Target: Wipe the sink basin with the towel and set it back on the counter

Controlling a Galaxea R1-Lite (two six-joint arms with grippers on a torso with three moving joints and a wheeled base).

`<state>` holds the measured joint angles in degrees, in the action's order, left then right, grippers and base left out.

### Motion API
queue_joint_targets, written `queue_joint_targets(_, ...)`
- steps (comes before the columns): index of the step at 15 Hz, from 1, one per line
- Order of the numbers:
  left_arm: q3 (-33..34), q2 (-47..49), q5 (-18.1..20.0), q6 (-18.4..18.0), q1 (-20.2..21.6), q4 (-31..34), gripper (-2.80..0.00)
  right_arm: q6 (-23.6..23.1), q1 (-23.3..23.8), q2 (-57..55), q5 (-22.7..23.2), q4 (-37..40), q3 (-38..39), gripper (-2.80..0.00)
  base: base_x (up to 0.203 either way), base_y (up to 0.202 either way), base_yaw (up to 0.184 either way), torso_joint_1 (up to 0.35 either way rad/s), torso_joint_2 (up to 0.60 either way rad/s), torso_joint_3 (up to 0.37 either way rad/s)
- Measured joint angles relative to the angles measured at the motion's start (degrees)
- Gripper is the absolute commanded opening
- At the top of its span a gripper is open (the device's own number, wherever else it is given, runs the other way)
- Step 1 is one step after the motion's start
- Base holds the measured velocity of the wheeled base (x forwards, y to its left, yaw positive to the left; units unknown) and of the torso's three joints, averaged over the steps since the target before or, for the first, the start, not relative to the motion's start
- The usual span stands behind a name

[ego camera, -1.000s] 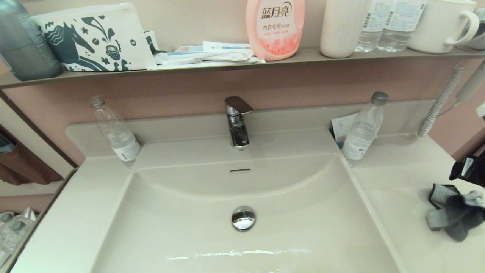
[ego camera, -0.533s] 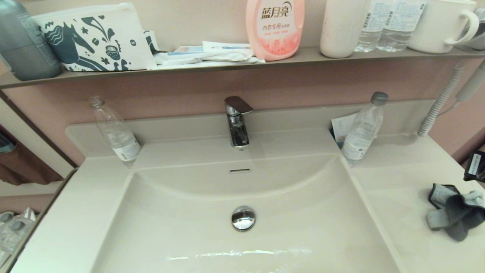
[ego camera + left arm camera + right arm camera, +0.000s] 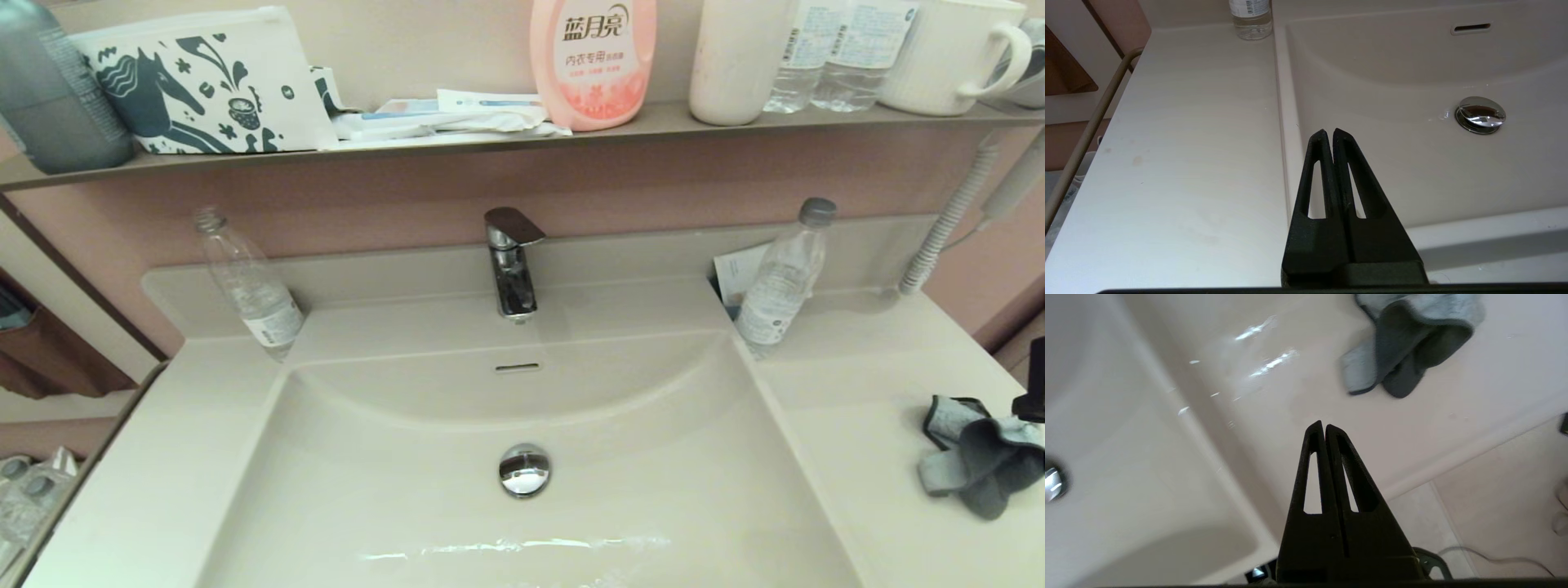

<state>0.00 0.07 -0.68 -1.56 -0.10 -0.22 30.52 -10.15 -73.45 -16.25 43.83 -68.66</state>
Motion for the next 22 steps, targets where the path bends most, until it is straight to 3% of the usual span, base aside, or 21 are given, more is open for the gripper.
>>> queue_joint_targets(6,0.0,0.0,0.0,-0.01,0.0,0.0,-2.8,1.75,-6.21,21.85,-0.21,4.49,2.67,-2.8,0.0,0.0,0.0,0.0,0.0,0.0)
queue_joint_targets(9,0.0,0.0,-0.02,-0.04,0.0,-0.02,-2.8,1.75,-3.22,33.99,-1.06,7.3,3.12,-2.8,0.0,0.0,0.0,0.0,0.0,0.0)
queue_joint_targets(13,0.0,0.0,0.0,0.02,0.0,-0.02,-2.8,-0.59,4.82,48.4,-1.66,8.04,3.64,-2.8,0.0,0.0,0.0,0.0,0.0,0.0)
queue_joint_targets(15,0.0,0.0,0.02,0.02,0.0,-0.02,-2.8,-2.98,8.98,54.28,-1.26,7.96,4.13,-2.8,0.0,0.0,0.0,0.0,0.0,0.0)
queue_joint_targets(18,0.0,0.0,-0.01,0.01,0.02,-0.02,-2.8,-9.32,9.84,61.78,1.99,6.27,9.34,-2.8,0.0,0.0,0.0,0.0,0.0,0.0)
queue_joint_targets(22,0.0,0.0,-0.02,0.05,0.0,-0.05,-2.8,-16.77,9.99,69.66,7.51,-4.07,27.99,-2.8,0.0,0.0,0.0,0.0,0.0,0.0)
